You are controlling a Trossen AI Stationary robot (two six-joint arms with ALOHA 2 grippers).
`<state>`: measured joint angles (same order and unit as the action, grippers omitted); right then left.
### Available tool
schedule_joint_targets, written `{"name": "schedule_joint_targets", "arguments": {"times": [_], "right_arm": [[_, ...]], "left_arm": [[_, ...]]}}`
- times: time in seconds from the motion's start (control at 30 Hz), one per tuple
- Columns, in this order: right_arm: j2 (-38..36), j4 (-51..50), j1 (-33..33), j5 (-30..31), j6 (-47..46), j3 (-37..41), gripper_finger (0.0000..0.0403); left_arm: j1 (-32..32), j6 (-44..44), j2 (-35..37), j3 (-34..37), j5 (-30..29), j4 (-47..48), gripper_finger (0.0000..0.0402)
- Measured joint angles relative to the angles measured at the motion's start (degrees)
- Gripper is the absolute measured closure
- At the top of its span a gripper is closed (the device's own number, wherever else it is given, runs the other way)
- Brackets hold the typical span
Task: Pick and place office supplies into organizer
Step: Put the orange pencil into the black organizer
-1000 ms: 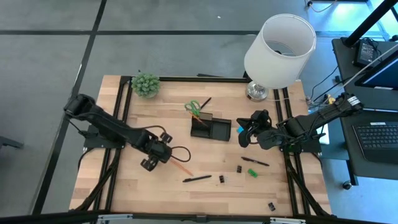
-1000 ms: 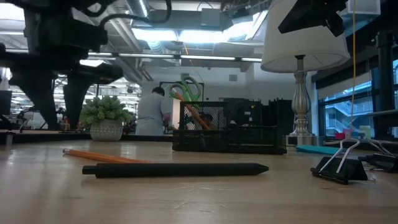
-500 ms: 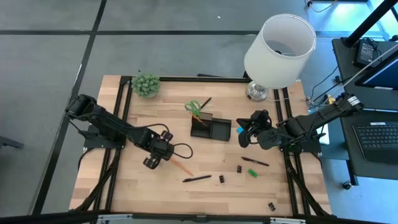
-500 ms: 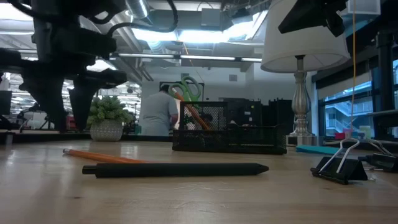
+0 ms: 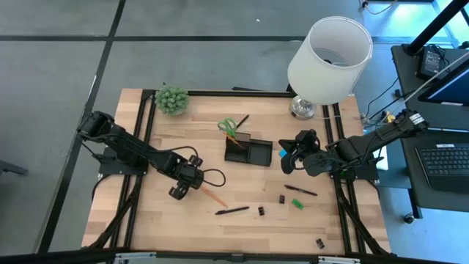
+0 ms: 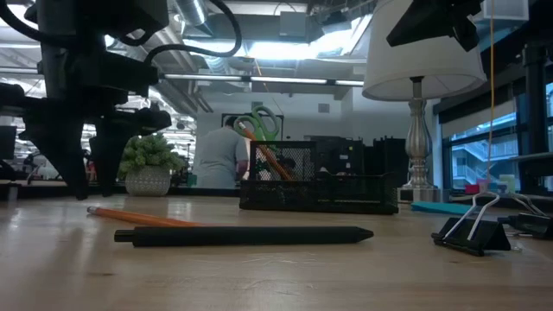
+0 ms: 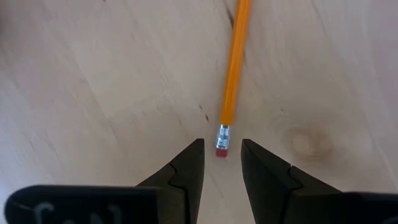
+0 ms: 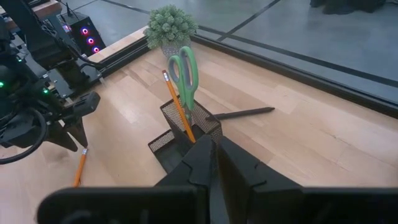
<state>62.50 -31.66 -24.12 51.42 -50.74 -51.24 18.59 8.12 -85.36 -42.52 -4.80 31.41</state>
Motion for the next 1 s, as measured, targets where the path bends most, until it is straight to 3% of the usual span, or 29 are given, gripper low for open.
{"name": "schedule_joint_targets", "arguments": {"times": [0.43, 1.0], "right_arm": [[0.0, 0.0, 0.0, 0.0, 0.0, 0.01, 0.0374], [0.0, -0.74, 0.0, 0.0, 0.16, 0.01, 0.0374]], "left_arm": [[-0.28, -0.63, -5.03, -0.28, 0.31, -0.47, 0.0301], [-0.7, 2.51, -5.27, -0.13, 0.47, -1.18, 0.0312]]}}
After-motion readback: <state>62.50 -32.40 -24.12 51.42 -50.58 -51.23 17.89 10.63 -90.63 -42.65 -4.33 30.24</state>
